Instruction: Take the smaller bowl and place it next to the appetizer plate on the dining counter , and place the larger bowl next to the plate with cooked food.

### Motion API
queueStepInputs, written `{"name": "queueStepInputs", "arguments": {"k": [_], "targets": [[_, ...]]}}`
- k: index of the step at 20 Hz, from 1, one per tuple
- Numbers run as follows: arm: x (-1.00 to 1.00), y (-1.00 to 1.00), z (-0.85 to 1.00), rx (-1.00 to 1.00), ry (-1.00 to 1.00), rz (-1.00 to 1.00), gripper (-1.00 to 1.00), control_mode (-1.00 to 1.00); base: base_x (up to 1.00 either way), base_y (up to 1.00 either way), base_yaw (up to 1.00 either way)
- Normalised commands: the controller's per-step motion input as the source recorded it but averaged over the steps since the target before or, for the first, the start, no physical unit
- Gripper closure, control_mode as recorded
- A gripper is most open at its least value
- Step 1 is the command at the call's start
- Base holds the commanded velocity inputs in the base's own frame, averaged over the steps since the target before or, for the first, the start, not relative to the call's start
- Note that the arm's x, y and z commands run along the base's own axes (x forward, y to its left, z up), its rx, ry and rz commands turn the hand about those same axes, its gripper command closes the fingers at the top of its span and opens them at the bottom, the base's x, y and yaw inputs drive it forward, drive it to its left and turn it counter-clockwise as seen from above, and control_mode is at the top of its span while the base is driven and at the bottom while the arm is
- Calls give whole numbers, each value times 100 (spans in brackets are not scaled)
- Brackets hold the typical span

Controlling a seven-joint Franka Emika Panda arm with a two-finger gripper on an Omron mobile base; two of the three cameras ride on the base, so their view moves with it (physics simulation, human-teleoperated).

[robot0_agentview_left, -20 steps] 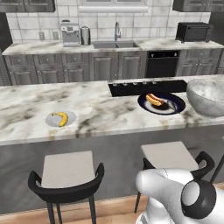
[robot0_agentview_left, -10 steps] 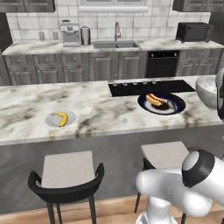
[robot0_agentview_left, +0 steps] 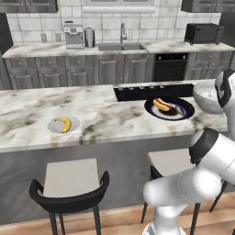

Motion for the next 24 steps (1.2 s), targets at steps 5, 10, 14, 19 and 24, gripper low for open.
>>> {"name": "queueStepInputs", "arguments": {"k": [5, 10, 14, 19, 24], "targets": [[32, -67, -10, 0, 0, 5, 100, -100, 0, 0, 0], [24, -32, -14, 0, 0, 0, 100, -100, 0, 0, 0], [19, 2, -47, 0, 0, 0, 100, -100, 0, 0, 0], [20, 1, -49, 0, 0, 0, 100, -100, 0, 0, 0], [38, -3, -36, 0, -1, 0, 100, -100, 0, 0, 0]]}}
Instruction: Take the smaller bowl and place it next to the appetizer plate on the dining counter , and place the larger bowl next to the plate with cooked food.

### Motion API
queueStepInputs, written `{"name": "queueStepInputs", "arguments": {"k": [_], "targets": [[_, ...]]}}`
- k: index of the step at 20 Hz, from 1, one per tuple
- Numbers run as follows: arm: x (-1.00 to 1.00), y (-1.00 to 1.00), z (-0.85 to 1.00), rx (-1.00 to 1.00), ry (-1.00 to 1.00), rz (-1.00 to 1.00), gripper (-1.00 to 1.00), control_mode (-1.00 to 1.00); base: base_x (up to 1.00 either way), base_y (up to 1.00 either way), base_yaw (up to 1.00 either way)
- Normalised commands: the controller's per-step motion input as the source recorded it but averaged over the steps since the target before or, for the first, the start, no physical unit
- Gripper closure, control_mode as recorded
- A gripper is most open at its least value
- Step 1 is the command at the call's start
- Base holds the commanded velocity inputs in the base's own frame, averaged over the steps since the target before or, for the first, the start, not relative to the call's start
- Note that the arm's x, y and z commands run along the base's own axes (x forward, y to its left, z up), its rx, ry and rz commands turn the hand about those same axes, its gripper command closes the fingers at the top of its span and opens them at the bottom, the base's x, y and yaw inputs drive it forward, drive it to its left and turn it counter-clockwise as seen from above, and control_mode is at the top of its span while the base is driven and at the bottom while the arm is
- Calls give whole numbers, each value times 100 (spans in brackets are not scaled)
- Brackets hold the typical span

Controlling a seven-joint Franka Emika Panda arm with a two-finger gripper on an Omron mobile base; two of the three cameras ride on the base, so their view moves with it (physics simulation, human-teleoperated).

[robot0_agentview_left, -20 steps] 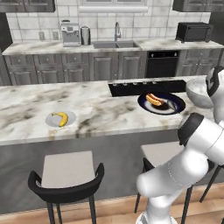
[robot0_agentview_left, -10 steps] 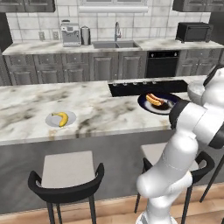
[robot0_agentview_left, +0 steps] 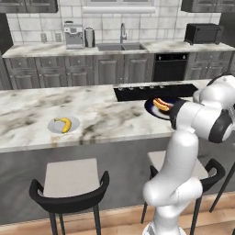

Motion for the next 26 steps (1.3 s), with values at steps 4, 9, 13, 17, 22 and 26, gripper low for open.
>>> {"name": "queueStepInputs", "arguments": {"k": [4, 9, 13, 17, 22, 26], "targets": [[48, -1, -32, 0, 0, 0, 100, -100, 0, 0, 0], [29, 7, -36, 0, 0, 0, -100, -100, 0, 0, 0], [1, -1, 1, 0, 0, -1, -100, -100, 0, 0, 0], [0, 0, 10, 0, 0, -6, -100, -100, 0, 0, 0], [-57, 2, 52, 0, -29, -4, -100, -100, 0, 0, 0], [-98, 69, 41, 4, -41, -2, -100, -100, 0, 0, 0]]}}
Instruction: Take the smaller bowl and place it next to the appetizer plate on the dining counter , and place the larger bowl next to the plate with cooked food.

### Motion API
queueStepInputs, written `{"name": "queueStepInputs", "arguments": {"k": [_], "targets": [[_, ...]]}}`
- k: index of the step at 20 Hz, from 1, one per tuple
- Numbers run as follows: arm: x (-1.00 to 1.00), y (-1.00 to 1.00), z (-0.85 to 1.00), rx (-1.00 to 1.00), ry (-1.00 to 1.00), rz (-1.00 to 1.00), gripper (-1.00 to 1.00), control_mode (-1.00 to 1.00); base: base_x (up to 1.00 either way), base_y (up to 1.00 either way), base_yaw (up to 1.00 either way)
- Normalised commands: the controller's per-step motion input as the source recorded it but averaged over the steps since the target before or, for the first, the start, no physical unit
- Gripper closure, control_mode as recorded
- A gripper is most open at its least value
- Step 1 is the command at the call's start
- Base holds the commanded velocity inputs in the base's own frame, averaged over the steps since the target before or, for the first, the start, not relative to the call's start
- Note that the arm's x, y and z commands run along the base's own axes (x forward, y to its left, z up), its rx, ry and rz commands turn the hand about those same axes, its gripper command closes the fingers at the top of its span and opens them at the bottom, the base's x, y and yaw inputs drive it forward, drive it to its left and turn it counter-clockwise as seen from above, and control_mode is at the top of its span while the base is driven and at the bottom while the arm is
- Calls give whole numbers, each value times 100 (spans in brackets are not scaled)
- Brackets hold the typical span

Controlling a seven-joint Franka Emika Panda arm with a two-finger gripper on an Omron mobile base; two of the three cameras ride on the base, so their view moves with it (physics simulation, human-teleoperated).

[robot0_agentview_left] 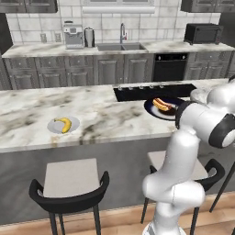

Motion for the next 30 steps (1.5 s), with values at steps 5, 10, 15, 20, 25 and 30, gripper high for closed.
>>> {"name": "queueStepInputs", "arguments": {"k": [5, 10, 15, 20, 25, 30], "targets": [[-74, 100, 38, -4, -12, 1, -100, -100, 0, 0, 0], [-19, 100, 73, -20, 8, 6, -100, -100, 0, 0, 0], [3, 100, 0, -8, 7, -5, -100, -100, 0, 0, 0], [14, 100, -22, 0, -10, -14, -100, -100, 0, 0, 0], [1, 100, 20, 0, 9, 1, -100, -100, 0, 0, 0], [-26, 55, 13, 0, -8, 2, -100, -100, 0, 0, 0]]}}
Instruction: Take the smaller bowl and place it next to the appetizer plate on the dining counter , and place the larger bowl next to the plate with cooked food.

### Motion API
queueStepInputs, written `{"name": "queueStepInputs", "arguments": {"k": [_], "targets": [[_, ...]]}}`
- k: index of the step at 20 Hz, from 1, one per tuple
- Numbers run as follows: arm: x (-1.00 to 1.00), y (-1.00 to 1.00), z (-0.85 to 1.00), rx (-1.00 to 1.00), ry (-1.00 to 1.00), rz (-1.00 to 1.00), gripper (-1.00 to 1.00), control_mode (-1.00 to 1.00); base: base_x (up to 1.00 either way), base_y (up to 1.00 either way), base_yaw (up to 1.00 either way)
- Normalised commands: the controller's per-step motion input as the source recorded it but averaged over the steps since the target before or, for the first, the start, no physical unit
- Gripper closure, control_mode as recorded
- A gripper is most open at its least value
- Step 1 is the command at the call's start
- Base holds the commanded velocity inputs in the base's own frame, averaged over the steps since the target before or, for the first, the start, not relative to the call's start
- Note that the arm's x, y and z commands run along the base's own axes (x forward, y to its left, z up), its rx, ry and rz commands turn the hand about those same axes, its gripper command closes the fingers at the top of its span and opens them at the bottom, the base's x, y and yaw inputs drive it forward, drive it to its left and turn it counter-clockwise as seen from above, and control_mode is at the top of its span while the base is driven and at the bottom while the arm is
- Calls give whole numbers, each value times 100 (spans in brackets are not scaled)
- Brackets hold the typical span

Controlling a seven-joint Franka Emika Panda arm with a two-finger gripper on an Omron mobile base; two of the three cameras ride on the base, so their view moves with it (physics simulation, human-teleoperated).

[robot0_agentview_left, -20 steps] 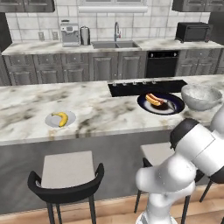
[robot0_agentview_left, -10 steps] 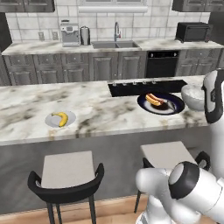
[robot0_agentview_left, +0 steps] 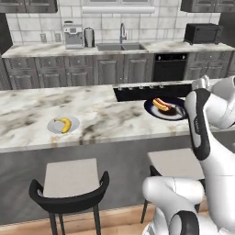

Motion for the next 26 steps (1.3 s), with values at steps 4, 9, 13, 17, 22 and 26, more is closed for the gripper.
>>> {"name": "queueStepInputs", "arguments": {"k": [4, 9, 13, 17, 22, 26], "targets": [[0, 0, 0, 0, 0, 0, -100, 100, -100, 7, 1], [0, 0, 0, 0, 0, 0, -100, 100, -88, 81, 5], [0, 0, 0, 0, 0, 0, -100, 100, -9, 100, 0], [0, 0, 0, 0, 0, 0, -100, 100, 16, 100, -2], [0, 0, 0, 0, 0, 0, -100, 100, 31, 100, -5], [0, 0, 0, 0, 0, 0, -100, 100, 45, 100, -7]]}}
